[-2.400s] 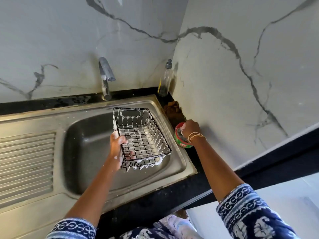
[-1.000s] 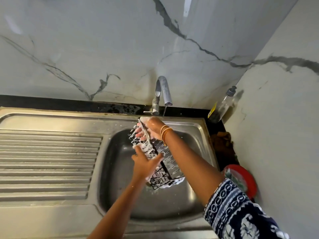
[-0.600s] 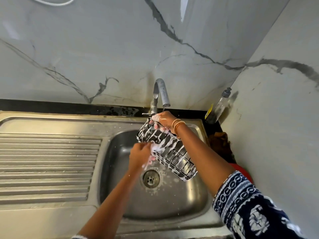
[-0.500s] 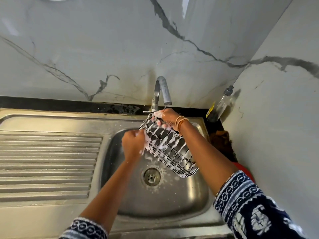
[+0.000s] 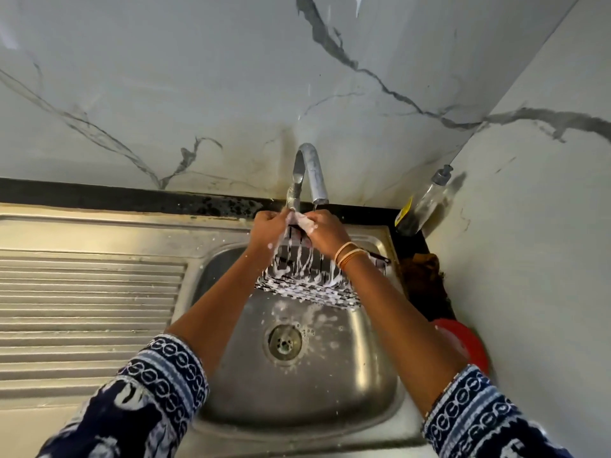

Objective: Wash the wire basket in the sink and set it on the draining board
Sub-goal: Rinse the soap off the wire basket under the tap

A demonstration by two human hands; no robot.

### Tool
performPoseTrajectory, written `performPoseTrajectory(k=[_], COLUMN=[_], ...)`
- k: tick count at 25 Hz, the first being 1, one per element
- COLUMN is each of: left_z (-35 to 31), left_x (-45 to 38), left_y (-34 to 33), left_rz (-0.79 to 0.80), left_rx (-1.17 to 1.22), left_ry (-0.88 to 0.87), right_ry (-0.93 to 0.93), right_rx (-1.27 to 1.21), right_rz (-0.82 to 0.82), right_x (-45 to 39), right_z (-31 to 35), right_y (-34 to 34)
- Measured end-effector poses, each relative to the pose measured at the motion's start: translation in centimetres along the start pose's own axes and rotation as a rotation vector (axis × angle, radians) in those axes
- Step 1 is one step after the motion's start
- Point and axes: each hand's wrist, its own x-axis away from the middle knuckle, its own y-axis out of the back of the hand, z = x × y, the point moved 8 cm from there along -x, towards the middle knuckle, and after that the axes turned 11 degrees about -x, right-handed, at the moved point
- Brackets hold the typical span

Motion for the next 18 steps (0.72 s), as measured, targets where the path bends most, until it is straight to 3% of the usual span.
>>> performPoseTrajectory(k=[2, 5, 10, 12, 15, 18], left_z=[0.3, 0.7, 0.7, 1.0, 1.5, 0.9], left_x=[-0.6, -1.0, -0.6, -0.7, -0.8, -0.6], left_y=[0.9, 2.2, 1.8, 2.5, 3.6, 2.9], left_rz=[-0.048, -0.12, -0.148, -0.138, -0.181, -0.232], left_rx=[0.057, 0.113, 0.121, 0.178, 0.23, 0.224], left_ry=[0.047, 0.093, 0.109, 0.126, 0.168, 0.157], right_ry=[-0.003, -0.054, 0.221, 0.192, -0.025, 0.075], right_rx=[0.272, 0.401, 0.436, 0.438, 0.485, 0.438], right_rz=[-0.198, -0.368, -0.236, -0.214, -0.283, -0.276], right_x=[1.1, 1.2, -0.2, -0.5, -0.8, -1.2], right_z=[-1.8, -2.3, 2.9, 0.9, -2.7, 0.7], right_y=[1.2, 2.3, -2.0, -0.3, 3.3, 0.4])
